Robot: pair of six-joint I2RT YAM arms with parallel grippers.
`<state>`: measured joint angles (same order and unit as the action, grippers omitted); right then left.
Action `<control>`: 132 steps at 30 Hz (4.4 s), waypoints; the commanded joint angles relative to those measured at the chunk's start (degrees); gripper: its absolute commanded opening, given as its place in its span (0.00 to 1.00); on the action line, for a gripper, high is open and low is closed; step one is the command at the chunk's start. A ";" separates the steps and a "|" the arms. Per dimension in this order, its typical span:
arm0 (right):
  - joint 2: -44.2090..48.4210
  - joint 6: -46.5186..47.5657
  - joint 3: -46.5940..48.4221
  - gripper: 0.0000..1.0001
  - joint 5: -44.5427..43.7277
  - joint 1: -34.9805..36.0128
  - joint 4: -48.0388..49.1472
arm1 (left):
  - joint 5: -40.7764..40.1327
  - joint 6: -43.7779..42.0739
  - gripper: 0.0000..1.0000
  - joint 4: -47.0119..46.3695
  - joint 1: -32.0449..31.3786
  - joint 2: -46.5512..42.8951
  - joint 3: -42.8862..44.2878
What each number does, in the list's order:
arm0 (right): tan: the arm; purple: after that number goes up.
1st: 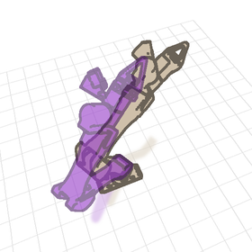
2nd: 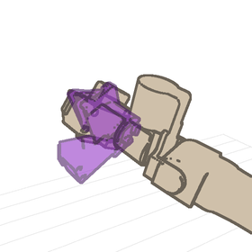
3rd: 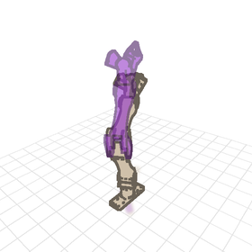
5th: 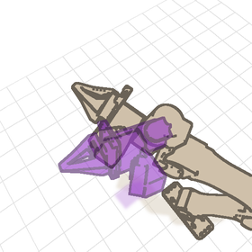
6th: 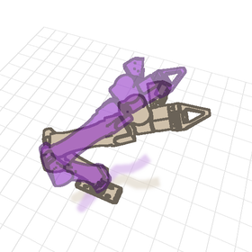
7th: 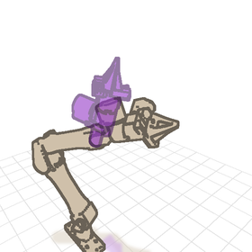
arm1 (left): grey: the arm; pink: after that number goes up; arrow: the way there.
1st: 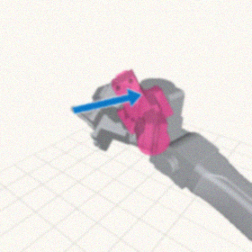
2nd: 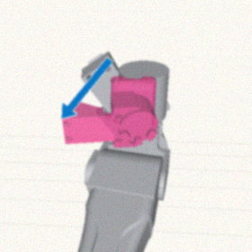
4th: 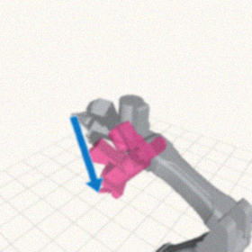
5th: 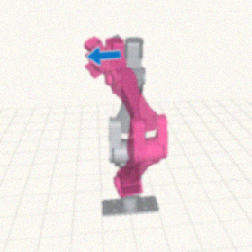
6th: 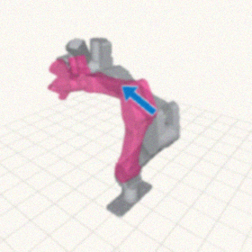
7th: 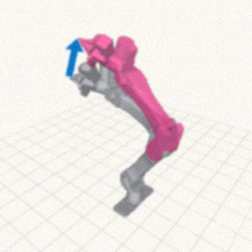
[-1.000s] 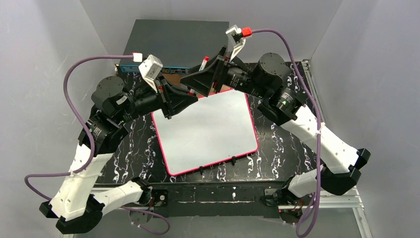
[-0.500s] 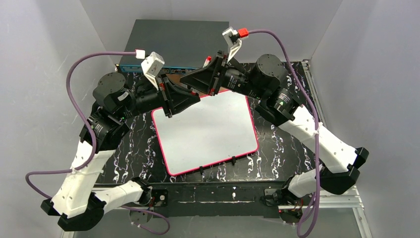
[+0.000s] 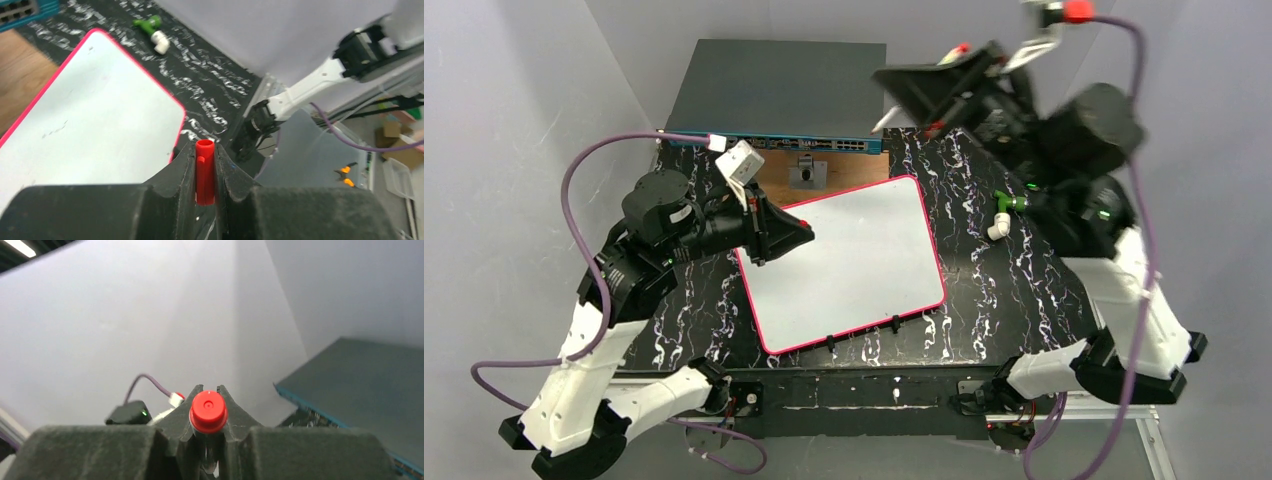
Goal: Write a sentence on the whiteboard
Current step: Open the pen cap from the whiteboard marker, then place the pen cap at the center of the board, then pass from the right arm to the left, then pass from the left arm to the right
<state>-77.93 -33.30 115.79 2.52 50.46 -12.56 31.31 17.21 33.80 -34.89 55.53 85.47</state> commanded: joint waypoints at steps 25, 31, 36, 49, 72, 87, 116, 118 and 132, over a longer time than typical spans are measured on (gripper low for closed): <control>24.56 1.19 -32.93 0.01 -10.21 0.54 5.23 | -68.77 18.75 0.05 19.78 11.08 -14.05 -33.71; 25.18 1.17 -34.58 0.01 -9.34 0.53 3.41 | -51.38 25.78 0.04 15.21 33.26 -7.02 -39.79; 25.56 0.62 -36.11 0.01 -8.96 0.52 3.71 | -49.68 30.13 0.24 8.60 36.99 -1.85 -46.47; 29.17 0.40 -39.77 0.01 -10.44 0.44 3.68 | -48.91 34.24 0.82 5.34 39.55 4.62 -47.24; 5.67 -19.15 -22.65 0.01 1.10 5.82 -8.31 | 4.70 -13.19 0.82 -5.02 18.58 -11.99 -14.30; -2.98 -21.24 -14.67 0.01 -0.34 10.66 -6.58 | 2.73 -9.02 0.75 -8.73 0.60 -1.70 -5.77; 3.54 -12.60 -14.16 0.56 3.54 10.57 -13.11 | 1.86 -11.79 0.00 -0.88 -2.72 0.10 -2.76; 5.33 -12.71 -14.80 0.56 6.20 8.75 -13.68 | 2.66 -13.04 0.00 0.77 -2.72 0.30 -1.90; 6.01 -16.74 -18.87 0.49 20.89 4.60 -12.43 | 9.89 -18.82 0.00 4.52 -2.80 2.12 1.45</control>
<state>-69.89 -48.34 97.62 19.42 55.13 -28.64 38.44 0.99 37.23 -37.36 57.32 85.25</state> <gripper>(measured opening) 0.495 0.075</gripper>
